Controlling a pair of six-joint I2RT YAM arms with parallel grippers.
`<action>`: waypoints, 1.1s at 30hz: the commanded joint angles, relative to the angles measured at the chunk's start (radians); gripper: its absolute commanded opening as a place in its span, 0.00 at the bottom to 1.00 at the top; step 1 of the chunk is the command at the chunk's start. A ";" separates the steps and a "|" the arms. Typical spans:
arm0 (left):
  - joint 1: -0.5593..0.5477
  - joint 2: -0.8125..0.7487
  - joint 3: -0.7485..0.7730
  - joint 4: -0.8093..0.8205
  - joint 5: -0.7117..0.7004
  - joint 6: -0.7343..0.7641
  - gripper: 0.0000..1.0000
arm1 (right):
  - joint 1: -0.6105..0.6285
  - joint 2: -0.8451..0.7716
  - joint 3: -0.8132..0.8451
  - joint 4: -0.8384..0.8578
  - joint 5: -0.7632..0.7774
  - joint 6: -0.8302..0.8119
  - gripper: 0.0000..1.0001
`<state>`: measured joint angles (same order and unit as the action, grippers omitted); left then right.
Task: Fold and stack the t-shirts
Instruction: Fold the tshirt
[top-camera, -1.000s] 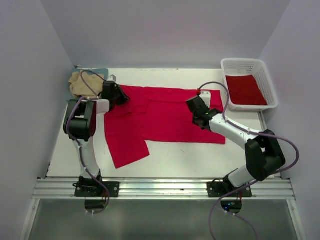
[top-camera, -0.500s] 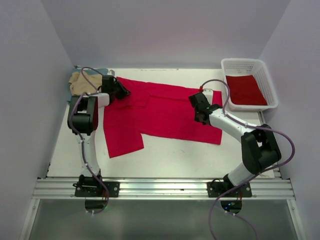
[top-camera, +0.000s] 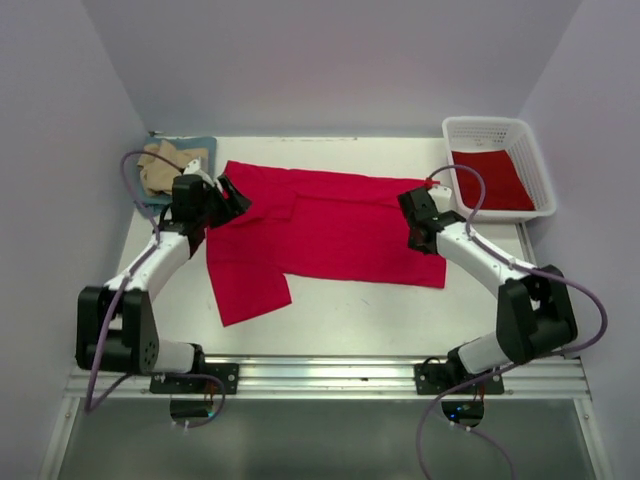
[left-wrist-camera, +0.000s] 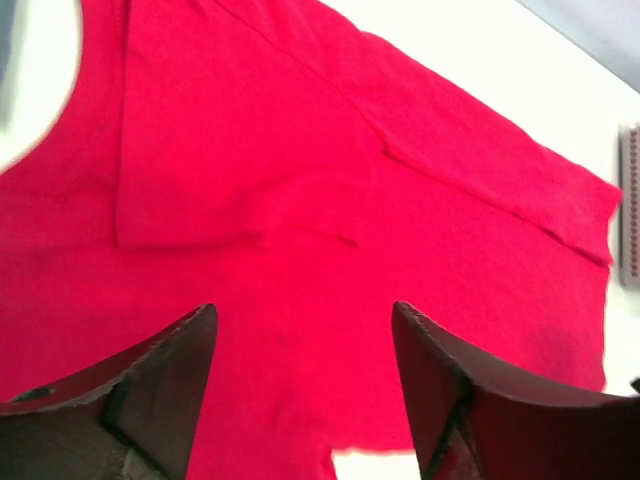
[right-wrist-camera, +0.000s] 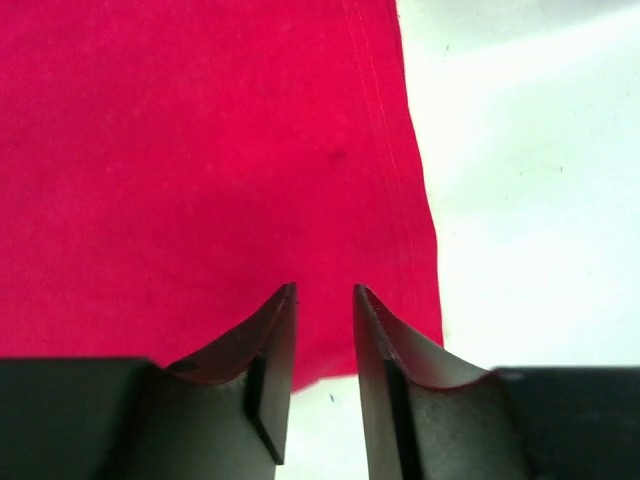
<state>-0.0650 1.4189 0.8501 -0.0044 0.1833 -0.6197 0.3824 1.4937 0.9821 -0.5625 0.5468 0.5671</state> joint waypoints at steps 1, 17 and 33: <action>-0.077 -0.162 -0.028 -0.255 -0.054 0.105 0.76 | 0.010 -0.113 -0.049 -0.049 -0.053 0.027 0.34; -0.355 -0.279 0.064 -1.029 -0.272 0.100 0.76 | 0.018 -0.196 -0.164 -0.008 -0.327 0.034 0.43; -0.530 -0.151 -0.080 -1.128 -0.246 -0.035 0.78 | -0.013 -0.283 -0.191 0.016 -0.271 0.057 0.51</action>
<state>-0.5568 1.1564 0.8040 -1.1713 -0.0601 -0.6449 0.3744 1.2507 0.7765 -0.5800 0.2695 0.6159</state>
